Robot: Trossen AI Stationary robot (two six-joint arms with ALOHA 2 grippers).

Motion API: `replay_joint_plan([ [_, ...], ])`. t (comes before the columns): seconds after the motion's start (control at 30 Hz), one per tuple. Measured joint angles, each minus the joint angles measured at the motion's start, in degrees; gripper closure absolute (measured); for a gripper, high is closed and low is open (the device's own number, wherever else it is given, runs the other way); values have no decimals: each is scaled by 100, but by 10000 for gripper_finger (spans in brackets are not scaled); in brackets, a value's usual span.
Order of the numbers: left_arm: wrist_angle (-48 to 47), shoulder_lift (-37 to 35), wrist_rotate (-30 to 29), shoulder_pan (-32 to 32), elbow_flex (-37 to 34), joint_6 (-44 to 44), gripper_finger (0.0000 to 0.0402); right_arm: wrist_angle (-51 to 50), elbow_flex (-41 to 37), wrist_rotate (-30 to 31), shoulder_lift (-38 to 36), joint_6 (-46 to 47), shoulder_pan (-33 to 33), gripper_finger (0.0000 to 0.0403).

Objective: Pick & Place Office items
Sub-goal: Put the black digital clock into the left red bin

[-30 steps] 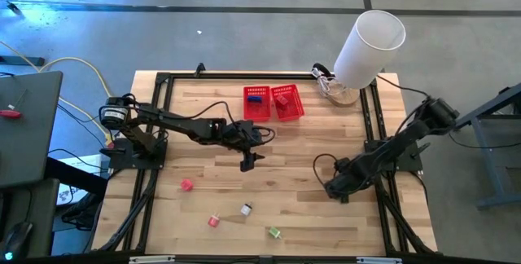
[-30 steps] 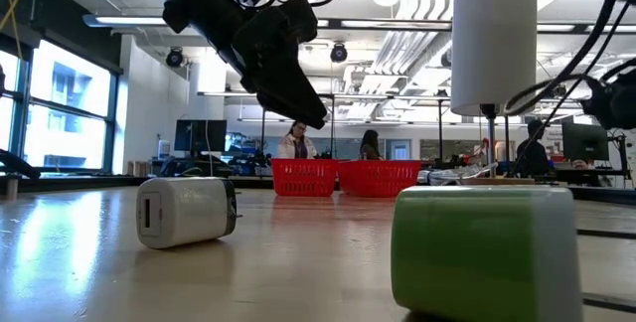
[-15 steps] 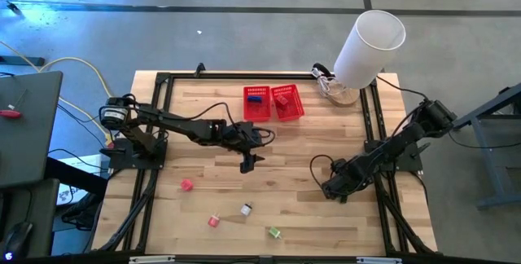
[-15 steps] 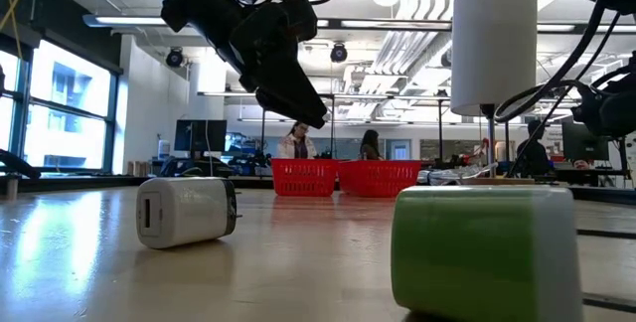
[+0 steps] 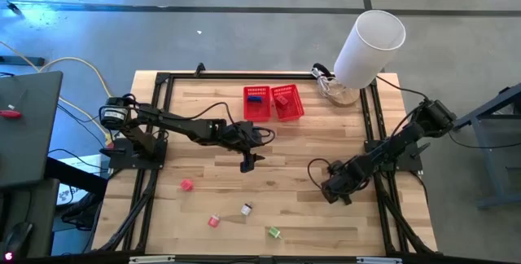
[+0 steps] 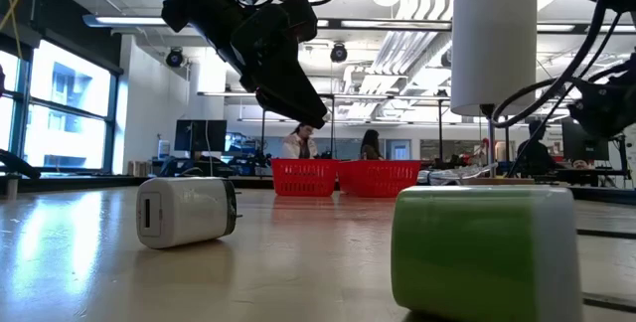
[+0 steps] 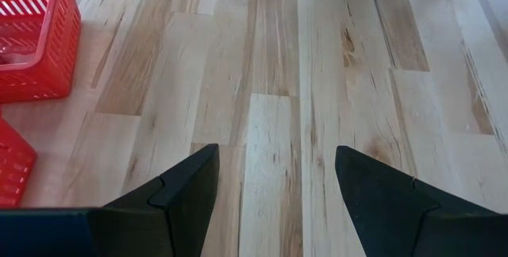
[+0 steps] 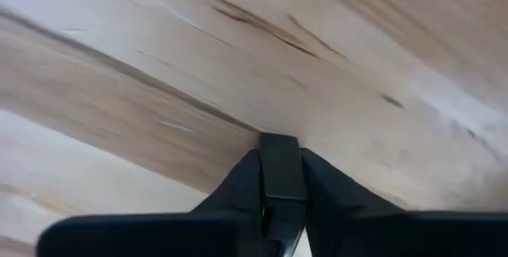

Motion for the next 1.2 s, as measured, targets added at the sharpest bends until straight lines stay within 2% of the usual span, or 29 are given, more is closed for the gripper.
replay_joint_plan([
  [0.23,16,0,2,-24,0,0,156,744,13,764,-9,-910,-179,360],
  [0.37,327,0,43,-90,0,4,156,1357,11,1517,-116,-1730,-333,360],
  [0.43,648,0,250,-117,-32,48,156,1429,0,1910,-207,-2184,-444,360],
  [0.57,1424,0,943,-121,-164,148,156,1710,-7,2627,-530,-3157,-730,360],
  [0.63,1784,0,1073,-90,-252,71,156,2048,-7,2998,-715,-3777,-821,360],
  [0.77,2690,0,1072,12,-533,-353,156,3120,-5,3498,-1172,-5296,-876,360],
  [0.97,4736,220,1073,180,-983,-1170,156,4882,2,4268,-1692,-7720,-874,360],
  [1.1,5691,643,1070,180,-976,-1273,156,5845,2,4830,-1757,-9148,-878,360],
  [1.2,6487,924,1125,157,-975,-1183,156,6289,2,4942,-1731,-9785,-972,360],
])
